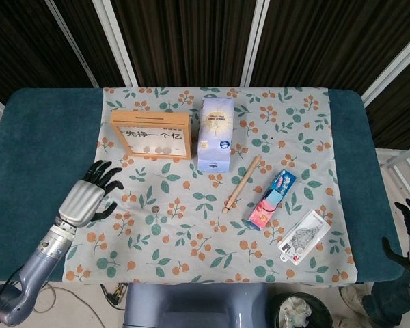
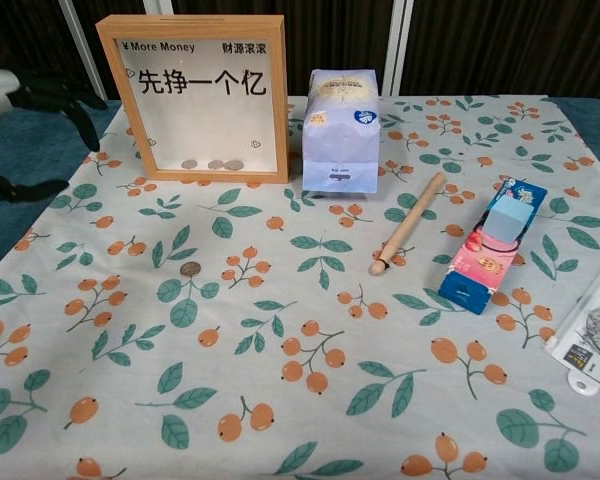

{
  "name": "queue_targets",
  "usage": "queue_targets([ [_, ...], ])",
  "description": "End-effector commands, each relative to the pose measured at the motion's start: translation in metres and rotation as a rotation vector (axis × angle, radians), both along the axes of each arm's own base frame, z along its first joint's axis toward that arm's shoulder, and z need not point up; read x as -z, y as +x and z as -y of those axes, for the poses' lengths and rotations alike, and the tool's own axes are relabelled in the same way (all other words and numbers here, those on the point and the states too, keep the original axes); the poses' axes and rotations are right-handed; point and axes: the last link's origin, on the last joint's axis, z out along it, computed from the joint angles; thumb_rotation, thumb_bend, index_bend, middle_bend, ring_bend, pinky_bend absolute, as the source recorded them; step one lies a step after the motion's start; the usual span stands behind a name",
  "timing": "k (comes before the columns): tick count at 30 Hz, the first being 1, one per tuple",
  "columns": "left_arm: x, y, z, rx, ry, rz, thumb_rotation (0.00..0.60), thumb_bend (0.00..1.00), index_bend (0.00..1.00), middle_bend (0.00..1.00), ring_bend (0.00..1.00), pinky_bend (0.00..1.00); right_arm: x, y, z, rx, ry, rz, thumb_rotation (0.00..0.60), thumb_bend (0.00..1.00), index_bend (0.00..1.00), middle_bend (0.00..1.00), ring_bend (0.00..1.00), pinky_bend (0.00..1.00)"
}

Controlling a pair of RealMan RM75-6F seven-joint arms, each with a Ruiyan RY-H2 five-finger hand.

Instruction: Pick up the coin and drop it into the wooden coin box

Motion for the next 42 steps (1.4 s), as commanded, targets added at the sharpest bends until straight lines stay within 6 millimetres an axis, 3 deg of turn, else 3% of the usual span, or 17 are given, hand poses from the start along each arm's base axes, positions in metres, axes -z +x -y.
queue_targets([
  [1, 0.028, -0.001, 0.005, 0.029, -0.070, -0.038, 0.600, 0.33, 0.37, 0.13, 0.00, 0.00, 0.000, 0.000, 0.000, 0.000, 0.002, -0.001, 0.600, 0.44, 0.15, 0.07, 0.01, 0.00],
  [5, 0.055, 0.001, 0.005, 0.043, -0.121, -0.060, 0.600, 0.33, 0.37, 0.13, 0.00, 0.00, -0.001, 0.000, 0.000, 0.001, -0.006, -0.001, 0.600, 0.44, 0.15, 0.07, 0.01, 0.00],
  [14, 0.079, 0.004, -0.005, 0.052, -0.110, -0.078, 0.600, 0.34, 0.37, 0.13, 0.00, 0.00, -0.002, 0.000, 0.000, 0.005, -0.007, 0.003, 0.600, 0.44, 0.15, 0.07, 0.01, 0.00],
  [31, 0.107, 0.003, -0.015, 0.066, -0.123, -0.160, 0.600, 0.36, 0.36, 0.13, 0.00, 0.00, -0.002, 0.000, 0.001, 0.010, -0.012, 0.007, 0.600, 0.44, 0.15, 0.07, 0.01, 0.00],
  [42, 0.113, 0.000, -0.015, 0.072, -0.133, -0.184, 0.600, 0.36, 0.36, 0.13, 0.00, 0.00, -0.003, 0.000, 0.001, 0.011, -0.013, 0.008, 0.600, 0.44, 0.15, 0.07, 0.01, 0.00],
])
